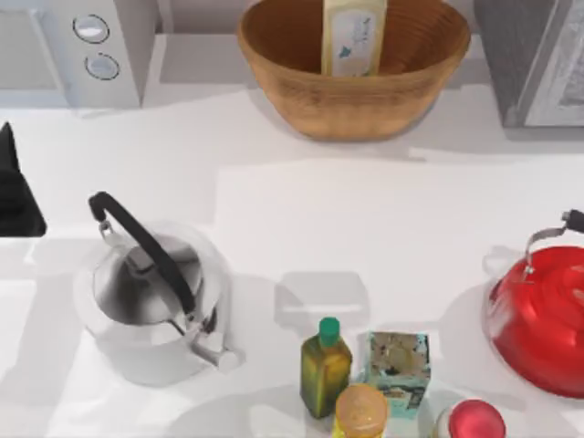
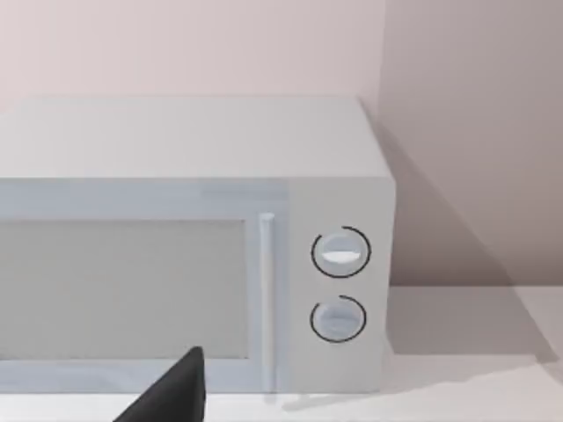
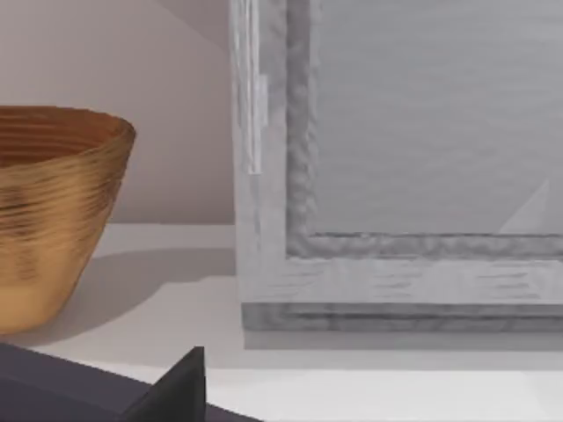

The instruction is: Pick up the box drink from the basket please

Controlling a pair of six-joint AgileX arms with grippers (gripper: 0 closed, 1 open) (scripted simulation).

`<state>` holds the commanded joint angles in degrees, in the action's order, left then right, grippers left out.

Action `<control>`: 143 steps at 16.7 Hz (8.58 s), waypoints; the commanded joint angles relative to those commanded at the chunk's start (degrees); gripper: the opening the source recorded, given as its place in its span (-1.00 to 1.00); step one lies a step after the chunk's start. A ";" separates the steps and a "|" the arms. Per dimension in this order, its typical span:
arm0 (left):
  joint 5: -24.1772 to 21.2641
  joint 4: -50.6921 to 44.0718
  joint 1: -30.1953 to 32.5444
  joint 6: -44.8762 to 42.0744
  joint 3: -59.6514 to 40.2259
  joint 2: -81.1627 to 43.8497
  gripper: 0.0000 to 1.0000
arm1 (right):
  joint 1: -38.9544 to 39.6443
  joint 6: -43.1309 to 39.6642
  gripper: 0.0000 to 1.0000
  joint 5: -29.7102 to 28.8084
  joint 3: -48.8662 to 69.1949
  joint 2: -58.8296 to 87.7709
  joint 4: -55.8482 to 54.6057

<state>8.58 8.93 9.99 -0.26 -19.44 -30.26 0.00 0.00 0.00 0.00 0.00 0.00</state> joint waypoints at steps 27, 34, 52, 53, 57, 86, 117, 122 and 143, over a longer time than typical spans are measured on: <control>31.76 38.05 32.88 0.09 -74.53 -110.66 1.00 | 0.00 0.00 1.00 0.00 0.00 0.00 0.00; 30.27 34.61 31.43 0.16 -81.23 -114.02 1.00 | 0.00 0.00 1.00 0.00 0.00 0.00 0.00; 28.30 30.02 29.50 0.23 -90.56 -118.79 -0.21 | 0.00 0.00 1.00 0.00 0.00 0.00 0.00; 28.30 30.02 29.50 0.23 -90.56 -118.79 -0.36 | 0.00 0.00 1.00 0.00 0.00 0.00 0.00; 28.30 30.02 29.50 0.23 -90.56 -118.79 -0.96 | 0.00 0.00 1.00 0.00 0.00 0.00 0.00; 28.49 2.24 30.11 0.13 -110.19 -109.68 -1.00 | 0.00 0.00 1.00 0.00 0.00 0.00 0.00; -6.75 -8.01 -7.94 0.45 11.64 22.04 -1.00 | 0.00 0.00 1.00 0.00 0.00 0.00 0.00; -8.59 -8.93 -9.99 0.25 19.44 30.26 -1.00 | 0.00 0.00 1.00 0.00 0.00 0.00 0.00; 1.68 28.27 -17.86 -0.48 11.35 -11.77 -1.00 | 0.00 0.00 1.00 0.00 0.00 0.00 0.00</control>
<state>10.26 37.20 -7.87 -0.74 -8.09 -42.03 0.00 0.00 0.00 0.00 0.00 0.00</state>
